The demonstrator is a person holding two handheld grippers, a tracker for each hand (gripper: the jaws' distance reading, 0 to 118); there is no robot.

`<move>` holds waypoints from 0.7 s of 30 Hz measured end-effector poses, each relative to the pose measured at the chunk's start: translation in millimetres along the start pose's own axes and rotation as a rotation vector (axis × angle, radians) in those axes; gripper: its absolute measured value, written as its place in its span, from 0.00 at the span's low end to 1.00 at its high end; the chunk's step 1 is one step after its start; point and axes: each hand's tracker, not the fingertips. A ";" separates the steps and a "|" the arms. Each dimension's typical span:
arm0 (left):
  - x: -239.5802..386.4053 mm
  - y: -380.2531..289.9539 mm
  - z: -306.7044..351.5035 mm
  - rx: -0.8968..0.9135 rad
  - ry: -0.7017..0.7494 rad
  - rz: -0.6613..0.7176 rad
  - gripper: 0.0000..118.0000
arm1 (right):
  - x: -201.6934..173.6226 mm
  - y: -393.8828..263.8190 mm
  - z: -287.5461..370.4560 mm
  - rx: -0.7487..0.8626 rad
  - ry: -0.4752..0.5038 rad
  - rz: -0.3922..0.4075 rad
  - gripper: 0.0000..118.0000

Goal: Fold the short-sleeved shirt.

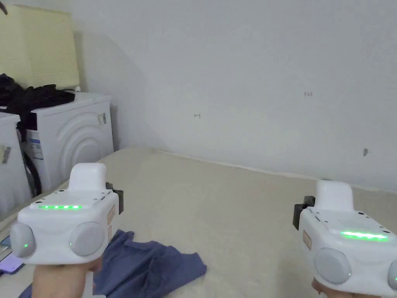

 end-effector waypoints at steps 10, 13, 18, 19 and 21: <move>-90.1 -31.2 11.3 -0.073 0.165 0.058 0.00 | -52.4 -15.2 -28.7 -0.024 0.112 -0.011 0.01; -91.3 -35.5 3.3 -0.085 0.161 0.053 0.00 | -52.5 -14.9 -29.4 -0.033 0.111 -0.012 0.01; -77.3 -46.0 -9.7 -0.121 0.097 0.035 0.00 | -45.3 -27.0 -38.8 -0.063 0.099 -0.017 0.01; -72.0 -49.5 -12.7 -0.128 0.091 0.027 0.00 | -44.1 -30.2 -39.9 -0.067 0.095 -0.013 0.01; -65.6 -57.2 -20.8 -0.158 0.064 0.014 0.00 | -43.3 -33.6 -35.5 -0.079 0.092 -0.005 0.01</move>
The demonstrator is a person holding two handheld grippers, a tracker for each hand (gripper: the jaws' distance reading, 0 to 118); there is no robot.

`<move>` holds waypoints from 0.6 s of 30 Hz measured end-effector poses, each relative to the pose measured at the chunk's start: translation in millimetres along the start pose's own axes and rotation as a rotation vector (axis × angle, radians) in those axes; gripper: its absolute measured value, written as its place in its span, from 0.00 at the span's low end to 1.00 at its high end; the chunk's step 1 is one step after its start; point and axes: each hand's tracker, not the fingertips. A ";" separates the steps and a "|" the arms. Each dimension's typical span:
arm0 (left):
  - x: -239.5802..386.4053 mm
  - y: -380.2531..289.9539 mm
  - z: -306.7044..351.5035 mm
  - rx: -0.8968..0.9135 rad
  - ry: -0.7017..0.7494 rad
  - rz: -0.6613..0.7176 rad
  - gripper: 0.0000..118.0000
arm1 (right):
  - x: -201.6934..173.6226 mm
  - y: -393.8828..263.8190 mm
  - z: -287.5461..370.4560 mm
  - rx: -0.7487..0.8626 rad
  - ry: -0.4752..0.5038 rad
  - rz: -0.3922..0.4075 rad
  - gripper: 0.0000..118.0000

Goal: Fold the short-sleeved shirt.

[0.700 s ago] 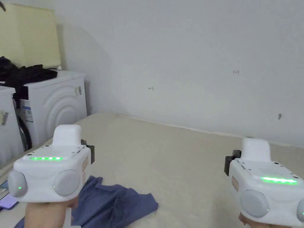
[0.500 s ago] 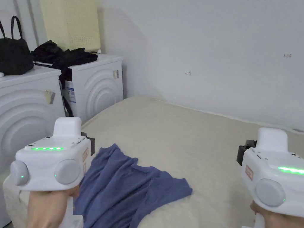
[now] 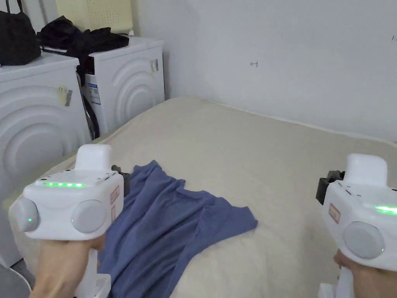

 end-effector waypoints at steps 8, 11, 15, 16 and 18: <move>49.2 -45.2 -74.6 -0.236 -0.186 -0.037 0.00 | 3.1 -28.4 9.9 -0.059 -0.003 0.007 0.01; 71.8 -71.0 -107.8 -0.343 -0.236 -0.034 0.00 | 5.8 -42.0 9.5 -0.080 -0.009 0.031 0.01; 91.4 -110.4 -143.1 -0.474 -0.248 -0.088 0.00 | 8.8 -50.5 12.1 -0.122 -0.006 0.036 0.01; 92.6 -116.6 -148.1 -0.468 -0.245 -0.083 0.02 | 8.8 -50.9 13.6 -0.129 -0.008 0.038 0.01; 93.6 -122.5 -153.6 -0.483 -0.238 -0.081 0.61 | 9.3 -55.2 12.5 -0.146 -0.005 0.039 0.01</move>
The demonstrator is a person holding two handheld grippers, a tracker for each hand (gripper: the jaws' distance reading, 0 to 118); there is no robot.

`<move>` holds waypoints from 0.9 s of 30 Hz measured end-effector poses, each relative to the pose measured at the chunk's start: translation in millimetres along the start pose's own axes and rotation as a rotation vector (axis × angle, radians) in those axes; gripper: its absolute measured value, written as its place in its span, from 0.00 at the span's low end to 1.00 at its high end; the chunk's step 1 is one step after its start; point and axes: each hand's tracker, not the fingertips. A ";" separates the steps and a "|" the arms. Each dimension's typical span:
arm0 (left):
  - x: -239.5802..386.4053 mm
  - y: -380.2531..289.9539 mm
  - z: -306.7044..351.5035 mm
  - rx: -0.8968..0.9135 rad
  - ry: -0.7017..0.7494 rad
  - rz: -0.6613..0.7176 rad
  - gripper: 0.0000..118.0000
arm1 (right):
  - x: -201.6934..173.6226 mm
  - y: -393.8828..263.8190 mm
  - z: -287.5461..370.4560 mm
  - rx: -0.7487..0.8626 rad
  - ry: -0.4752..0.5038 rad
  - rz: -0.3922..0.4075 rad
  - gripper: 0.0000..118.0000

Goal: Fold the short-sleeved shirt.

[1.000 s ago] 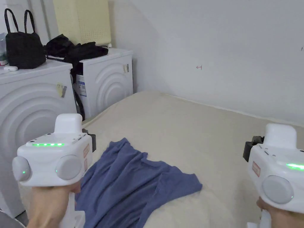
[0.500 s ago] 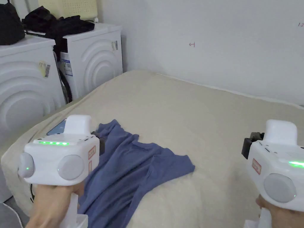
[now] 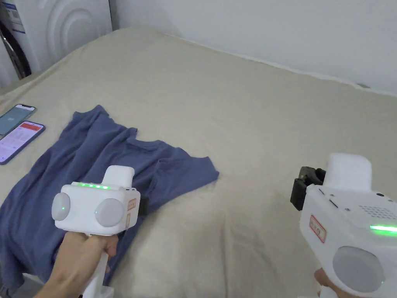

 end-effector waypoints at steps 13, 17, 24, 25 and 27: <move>-11.7 -6.4 -10.7 -0.057 0.076 0.014 0.06 | 26.8 -22.3 8.7 -0.070 0.033 -0.072 0.01; -21.5 0.9 -0.5 -0.059 0.066 0.011 0.06 | 46.9 -34.4 32.7 -0.080 0.024 -0.093 0.01; 16.3 40.3 41.7 0.015 -0.012 0.035 0.06 | 101.5 -49.9 84.9 -0.045 -0.079 -0.075 0.01; 30.2 47.3 49.3 0.029 -0.049 0.021 0.06 | 111.6 -53.5 93.5 -0.036 -0.099 -0.079 0.01; 63.9 62.1 59.2 0.058 -0.047 -0.041 0.06 | 128.8 -59.7 106.6 -0.039 -0.115 -0.089 0.01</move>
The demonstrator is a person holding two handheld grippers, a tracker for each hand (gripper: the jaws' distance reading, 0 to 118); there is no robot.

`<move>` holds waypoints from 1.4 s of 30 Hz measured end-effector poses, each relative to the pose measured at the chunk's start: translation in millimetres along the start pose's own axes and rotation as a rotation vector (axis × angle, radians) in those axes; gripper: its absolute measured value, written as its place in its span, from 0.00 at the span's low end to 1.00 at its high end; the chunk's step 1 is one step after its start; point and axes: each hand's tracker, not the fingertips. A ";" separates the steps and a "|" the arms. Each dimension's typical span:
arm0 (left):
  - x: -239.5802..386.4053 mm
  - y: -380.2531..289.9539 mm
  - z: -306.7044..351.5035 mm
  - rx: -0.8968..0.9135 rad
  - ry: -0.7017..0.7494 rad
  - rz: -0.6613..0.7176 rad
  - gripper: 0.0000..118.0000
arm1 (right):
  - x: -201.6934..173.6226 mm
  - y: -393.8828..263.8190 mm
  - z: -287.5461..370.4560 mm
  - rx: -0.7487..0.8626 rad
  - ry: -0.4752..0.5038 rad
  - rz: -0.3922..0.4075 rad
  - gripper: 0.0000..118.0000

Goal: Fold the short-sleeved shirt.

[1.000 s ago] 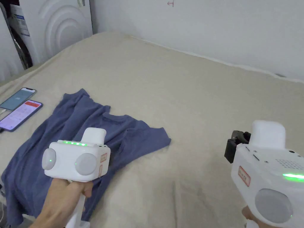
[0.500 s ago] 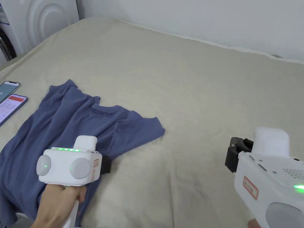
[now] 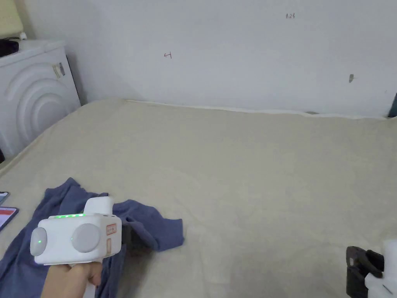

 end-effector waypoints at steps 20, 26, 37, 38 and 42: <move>575.1 19.6 -116.3 -0.146 -0.559 -0.556 0.06 | 147.1 -39.6 29.9 -0.076 -0.326 -0.194 0.01; 593.1 -16.5 -173.5 -0.352 -0.521 -0.501 0.16 | 161.8 -49.0 13.6 -0.111 -0.335 -0.256 0.01; 339.0 17.0 -52.5 -0.137 -0.497 -0.450 0.57 | 121.0 -34.6 15.5 -0.076 -0.224 -0.266 0.01; 305.9 13.6 -40.3 -0.147 -0.500 -0.445 0.00 | 114.6 -33.2 17.0 -0.065 -0.194 -0.269 0.01; 169.8 -8.8 -9.5 -0.156 -0.396 -0.251 0.00 | 82.4 -31.6 16.8 -0.065 -0.119 -0.236 0.01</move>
